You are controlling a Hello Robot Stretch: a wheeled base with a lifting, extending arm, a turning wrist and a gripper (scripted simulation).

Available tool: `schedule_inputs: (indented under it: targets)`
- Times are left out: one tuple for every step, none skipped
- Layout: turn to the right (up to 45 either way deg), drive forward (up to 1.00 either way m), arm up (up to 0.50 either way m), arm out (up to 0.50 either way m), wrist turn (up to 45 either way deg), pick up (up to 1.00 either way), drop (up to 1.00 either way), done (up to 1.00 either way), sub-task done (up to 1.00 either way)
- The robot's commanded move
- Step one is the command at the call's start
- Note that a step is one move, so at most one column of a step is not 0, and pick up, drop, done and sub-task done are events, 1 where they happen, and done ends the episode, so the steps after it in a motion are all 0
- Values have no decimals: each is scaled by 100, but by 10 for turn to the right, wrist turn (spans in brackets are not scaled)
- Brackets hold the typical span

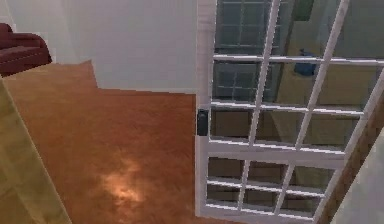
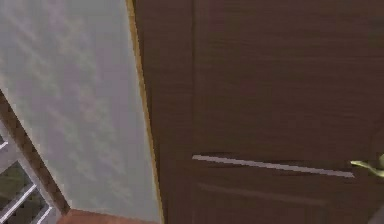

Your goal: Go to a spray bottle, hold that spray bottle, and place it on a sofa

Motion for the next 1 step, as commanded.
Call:
schedule_inputs:
  targets:
    - [-60,0,0,0,0,0,0,0,0]
